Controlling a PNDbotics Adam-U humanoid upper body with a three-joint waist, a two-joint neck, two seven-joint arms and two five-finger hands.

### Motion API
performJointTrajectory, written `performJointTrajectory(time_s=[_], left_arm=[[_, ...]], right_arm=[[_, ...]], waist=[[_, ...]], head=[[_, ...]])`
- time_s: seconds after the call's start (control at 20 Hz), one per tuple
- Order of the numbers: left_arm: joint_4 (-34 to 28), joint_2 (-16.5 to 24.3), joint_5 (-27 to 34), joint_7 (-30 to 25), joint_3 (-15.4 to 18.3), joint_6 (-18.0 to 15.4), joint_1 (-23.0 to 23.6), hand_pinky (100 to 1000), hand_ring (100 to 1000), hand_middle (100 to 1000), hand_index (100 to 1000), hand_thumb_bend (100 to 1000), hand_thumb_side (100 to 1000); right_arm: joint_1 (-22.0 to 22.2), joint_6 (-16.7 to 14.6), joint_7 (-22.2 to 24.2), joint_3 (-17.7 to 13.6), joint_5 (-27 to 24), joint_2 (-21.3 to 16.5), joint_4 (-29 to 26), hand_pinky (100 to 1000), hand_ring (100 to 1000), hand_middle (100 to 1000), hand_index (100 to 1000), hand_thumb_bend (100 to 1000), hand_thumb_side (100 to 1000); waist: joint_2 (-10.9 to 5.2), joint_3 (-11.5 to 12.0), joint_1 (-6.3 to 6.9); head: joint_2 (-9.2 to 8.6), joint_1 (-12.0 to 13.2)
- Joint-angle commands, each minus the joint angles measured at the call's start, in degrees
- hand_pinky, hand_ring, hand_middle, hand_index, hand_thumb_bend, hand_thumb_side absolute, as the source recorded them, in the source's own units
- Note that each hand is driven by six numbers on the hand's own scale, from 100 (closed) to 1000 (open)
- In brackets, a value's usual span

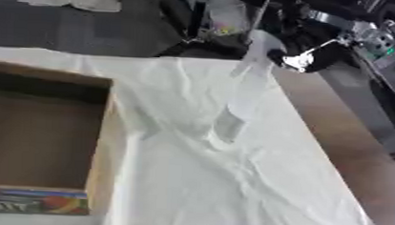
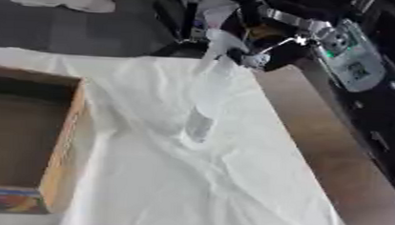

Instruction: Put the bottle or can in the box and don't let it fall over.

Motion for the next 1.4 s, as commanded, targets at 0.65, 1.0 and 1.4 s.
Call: performJointTrajectory(time_s=[0.65,1.0,1.4], left_arm=[[0.0,-0.1,-0.5,-0.4,-0.3,0.4,0.1,878,848,787,781,171,877],[0.1,-0.1,-0.5,-0.6,-0.3,0.5,0.0,878,849,788,781,170,876],[0.0,-0.1,-0.5,-1.0,-0.3,0.6,-0.2,879,851,789,781,169,872]], right_arm=[[-1.4,1.8,3.0,-0.6,-5.1,-1.0,-0.9,471,401,413,621,100,230],[-1.5,2.7,3.2,-0.8,-7.4,-1.0,-1.4,428,357,369,574,100,198],[-1.9,3.8,2.8,-0.7,-9.1,-0.8,-1.6,378,294,311,516,100,165]], waist=[[-0.83,-0.2,0.07],[-1.05,-0.2,0.08],[-1.47,0.1,-0.01]], head=[[-0.67,-0.1],[-0.66,-0.1],[-0.59,-0.3]])
